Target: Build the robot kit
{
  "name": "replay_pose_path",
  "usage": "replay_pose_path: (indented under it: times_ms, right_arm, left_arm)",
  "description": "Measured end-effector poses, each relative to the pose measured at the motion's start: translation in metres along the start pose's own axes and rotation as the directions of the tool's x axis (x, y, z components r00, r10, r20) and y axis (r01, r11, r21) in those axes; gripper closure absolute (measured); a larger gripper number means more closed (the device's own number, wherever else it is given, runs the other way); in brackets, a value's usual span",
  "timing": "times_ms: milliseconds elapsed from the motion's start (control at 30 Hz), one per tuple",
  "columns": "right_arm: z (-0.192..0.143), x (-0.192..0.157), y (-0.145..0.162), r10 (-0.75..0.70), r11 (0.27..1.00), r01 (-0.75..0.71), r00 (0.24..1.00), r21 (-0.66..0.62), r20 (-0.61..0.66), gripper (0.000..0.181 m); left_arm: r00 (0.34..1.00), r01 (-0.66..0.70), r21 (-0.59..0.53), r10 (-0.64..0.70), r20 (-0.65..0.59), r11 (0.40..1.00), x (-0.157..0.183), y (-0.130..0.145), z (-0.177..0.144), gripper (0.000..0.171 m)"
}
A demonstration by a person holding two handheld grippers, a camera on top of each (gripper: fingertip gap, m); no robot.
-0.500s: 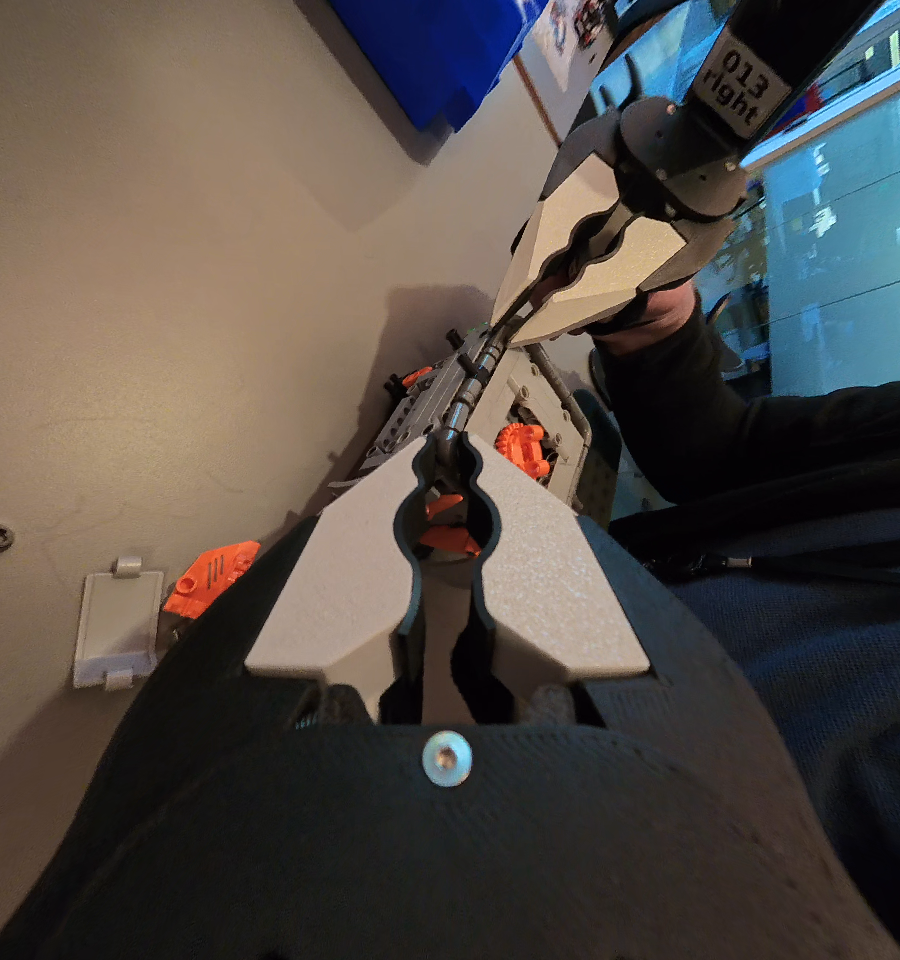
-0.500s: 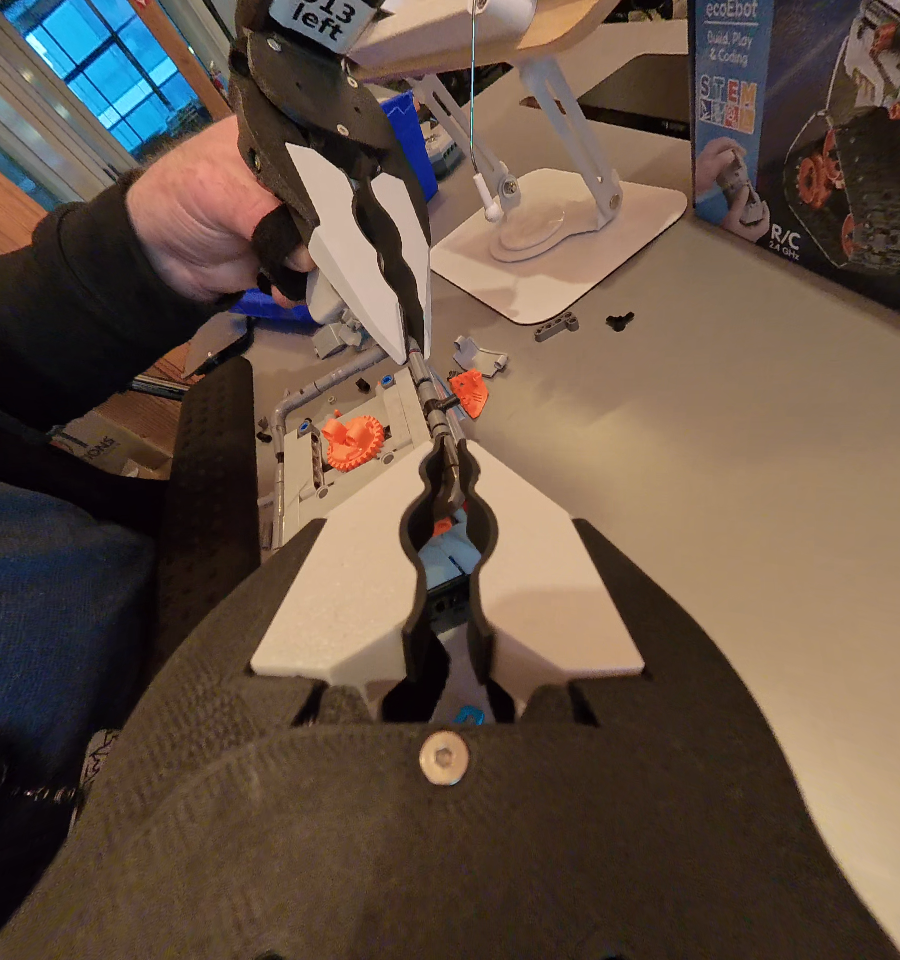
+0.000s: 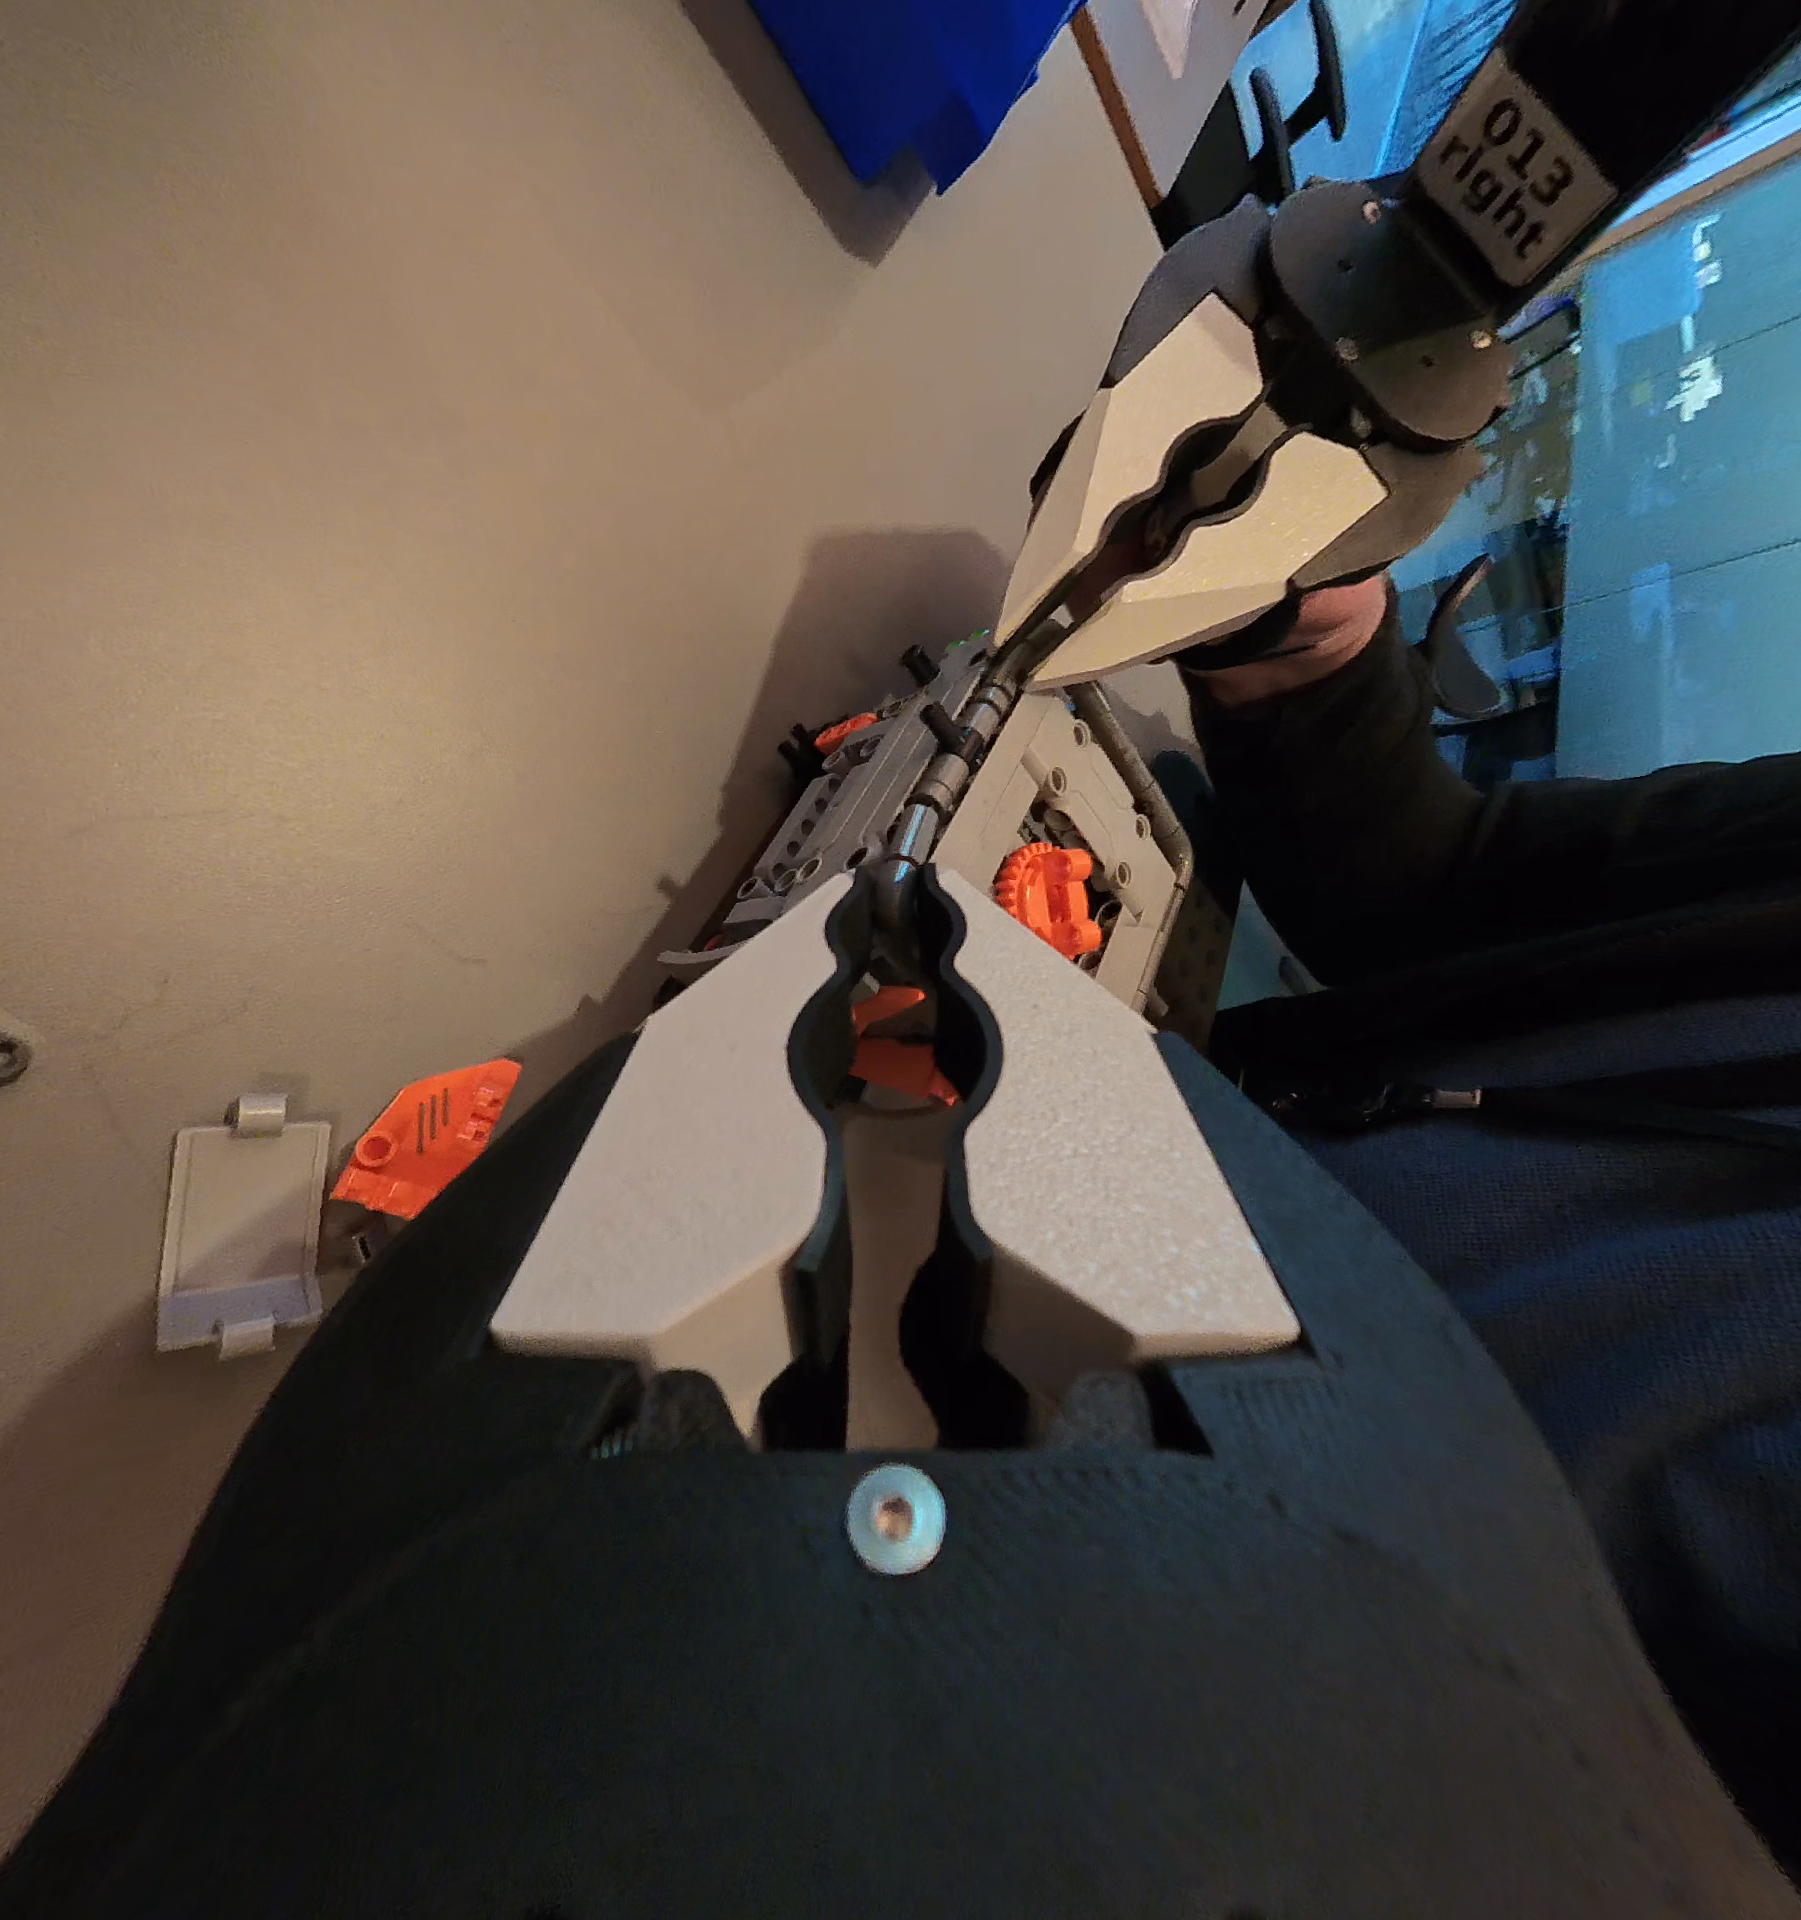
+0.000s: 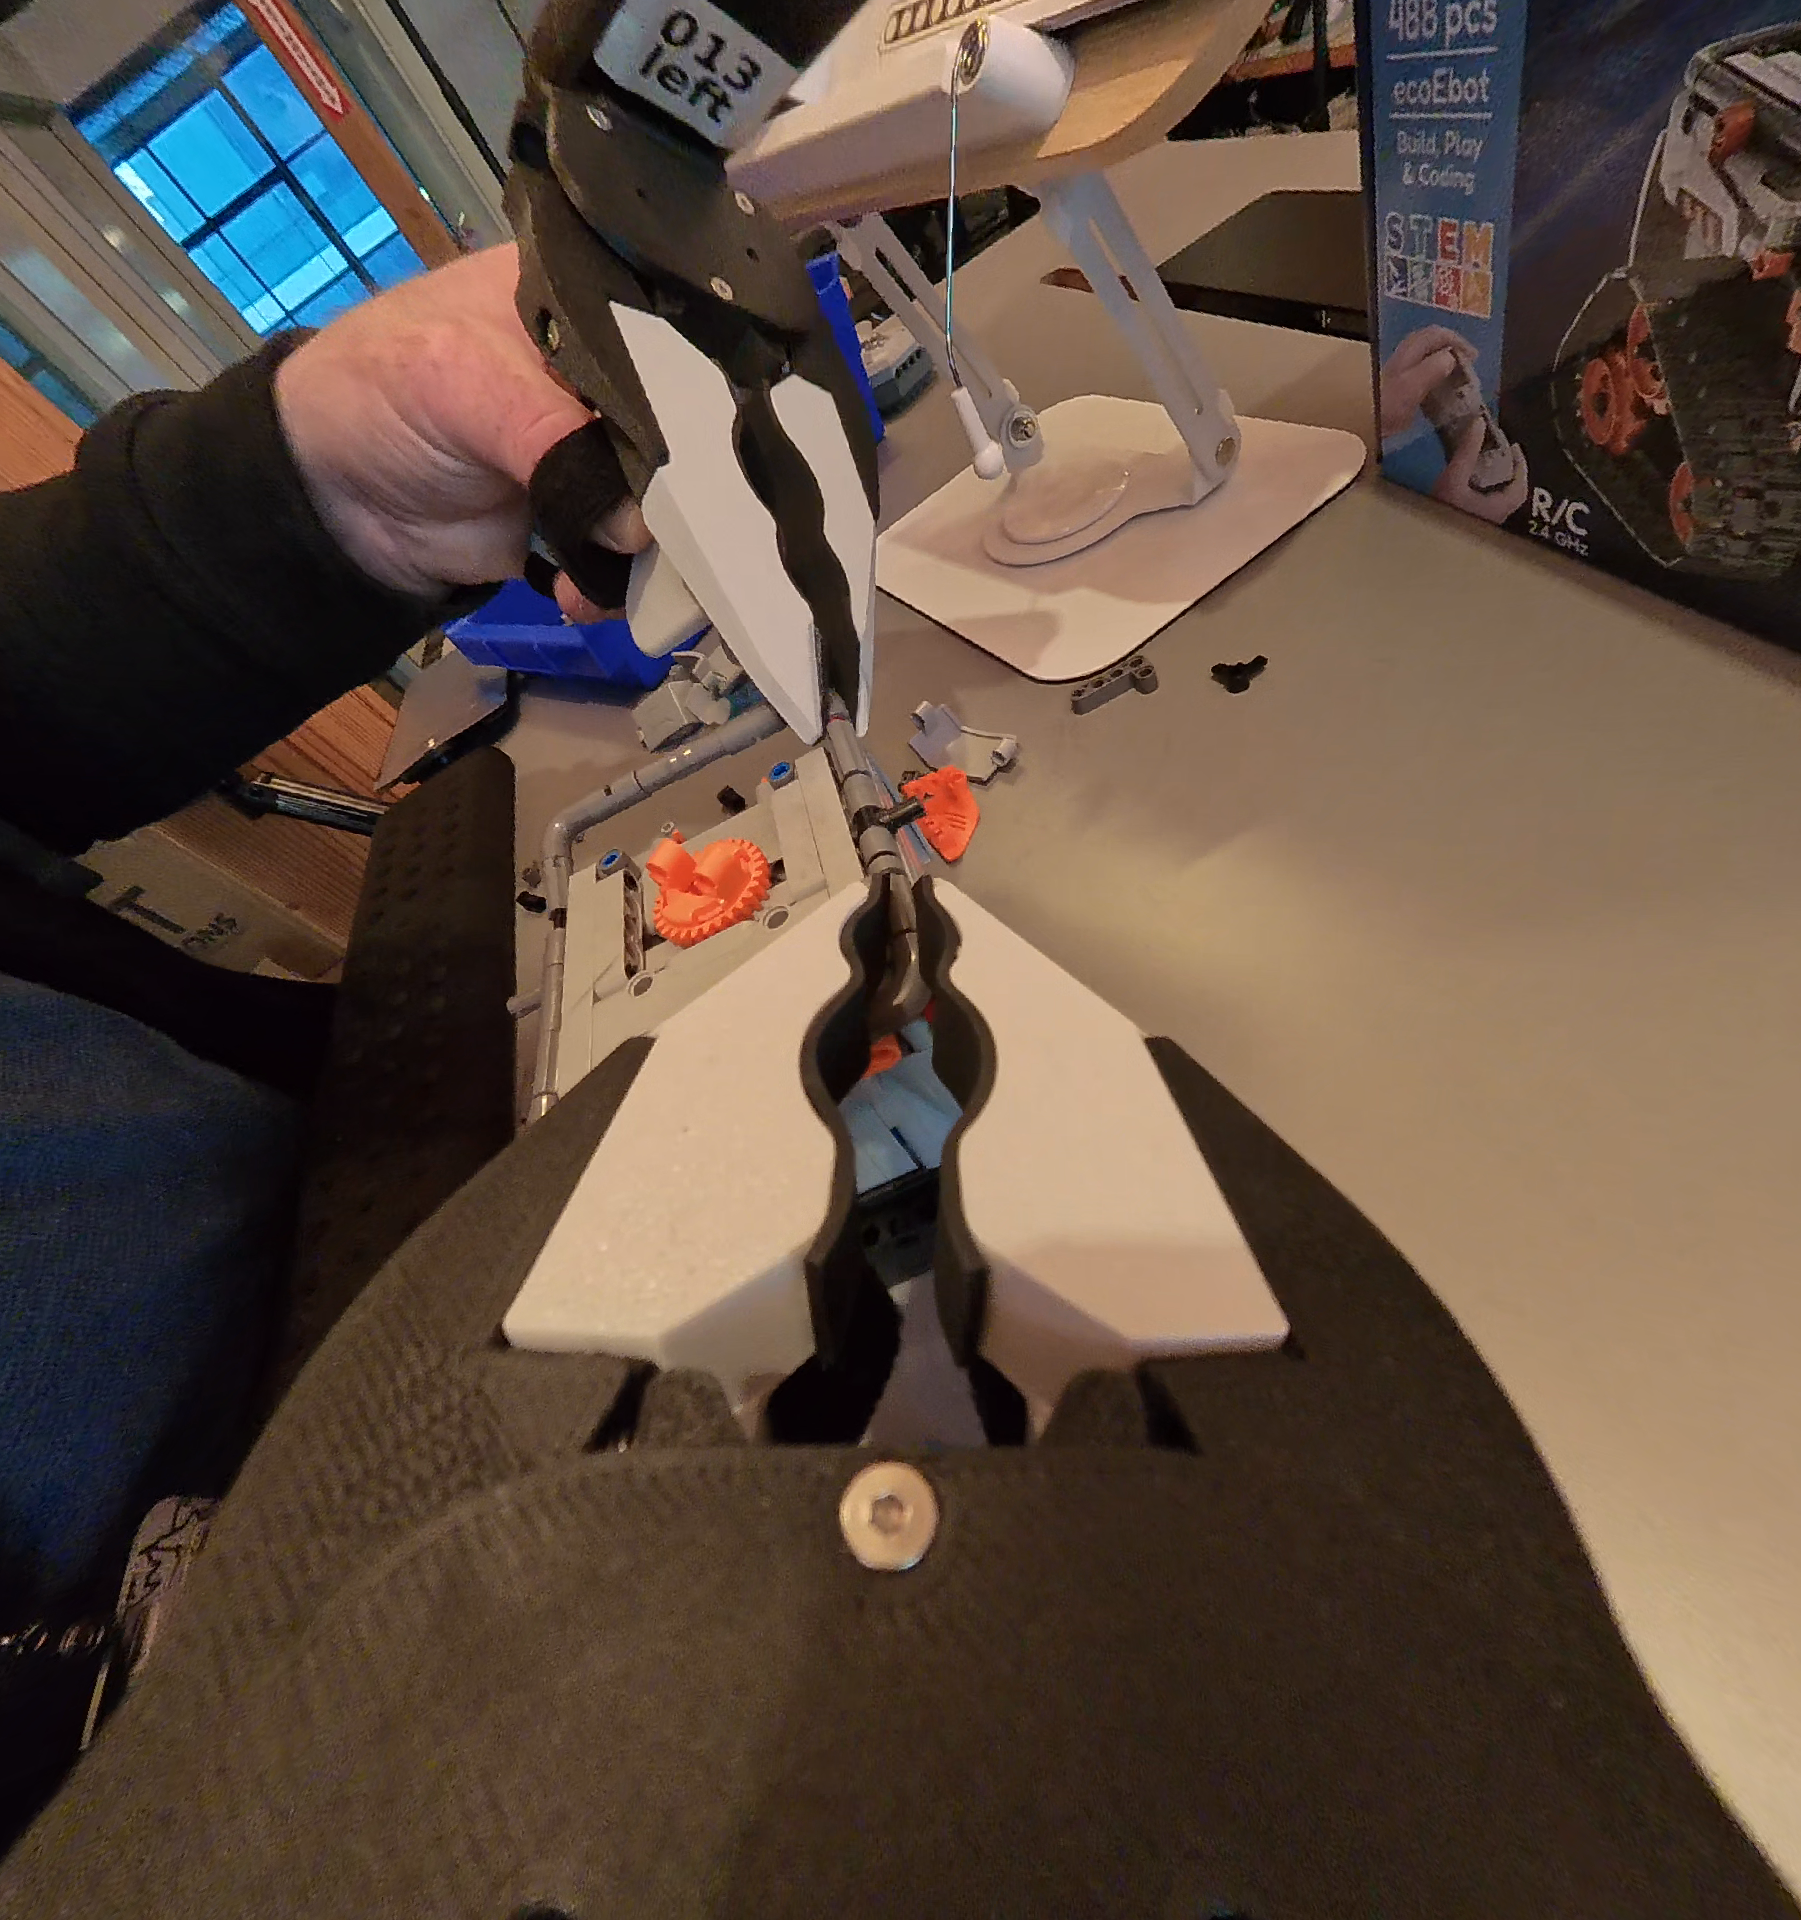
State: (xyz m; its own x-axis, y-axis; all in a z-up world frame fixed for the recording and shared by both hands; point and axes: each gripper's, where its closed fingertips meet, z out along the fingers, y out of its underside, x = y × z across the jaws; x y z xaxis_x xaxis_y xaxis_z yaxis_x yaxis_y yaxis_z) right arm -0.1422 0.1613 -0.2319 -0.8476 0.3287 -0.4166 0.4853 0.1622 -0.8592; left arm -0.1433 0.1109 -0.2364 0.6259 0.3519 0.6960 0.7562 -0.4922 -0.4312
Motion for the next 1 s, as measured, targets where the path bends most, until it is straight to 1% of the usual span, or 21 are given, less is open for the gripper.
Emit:
replay_pose_path:
  times_ms: [167, 300, 367, 567, 667, 733, 867, 1000]
  right_arm:
    - [0.0005, 0.0005, -0.0004, 0.001, 1.000, -0.001, 1.000, 0.018, 0.000, 0.180]
    - [0.0001, 0.0000, -0.0001, -0.009, 1.000, 0.009, 1.000, 0.028, -0.002, 0.180]
    - [0.0001, -0.0003, 0.0000, -0.015, 0.999, 0.015, 1.000, 0.029, -0.004, 0.180]
    - [-0.0003, 0.0000, -0.0002, -0.028, 0.999, 0.028, 1.000, 0.031, -0.010, 0.180]
    - [-0.0005, -0.0002, -0.0001, -0.025, 0.999, 0.025, 1.000, 0.036, -0.004, 0.180]
    - [-0.0005, -0.0004, -0.0001, -0.029, 0.999, 0.029, 1.000, 0.034, -0.005, 0.180]
    - [0.0006, -0.0011, -0.0004, -0.032, 0.999, 0.032, 0.999, 0.036, -0.004, 0.180]
    - [0.0029, -0.0041, -0.0006, -0.034, 0.999, 0.034, 0.999, 0.041, 0.005, 0.181]
  left_arm:
    - [0.994, 0.064, 0.063, -0.058, -0.093, 0.996, -0.0003, -0.0013, 0.0002, 0.166]
    - [0.994, 0.064, 0.091, -0.056, -0.095, 0.994, -0.0001, -0.0018, 0.0005, 0.166]
    - [0.997, 0.037, 0.099, -0.030, -0.070, 0.994, 0.0001, -0.0013, 0.0005, 0.165]
    - [0.994, 0.067, 0.172, -0.050, -0.098, 0.983, -0.0009, -0.0031, 0.0012, 0.165]
    - [0.985, 0.110, 0.227, -0.075, -0.158, 0.968, -0.0010, -0.0040, 0.0018, 0.165]
    - [0.986, 0.097, 0.248, -0.060, -0.155, 0.964, -0.0008, -0.0035, 0.0017, 0.166]
    - [0.981, 0.098, 0.259, -0.050, -0.186, 0.961, -0.0007, -0.0035, 0.0024, 0.165]
    - [0.969, 0.138, 0.291, -0.068, -0.235, 0.947, 0.0012, -0.0031, 0.0052, 0.165]
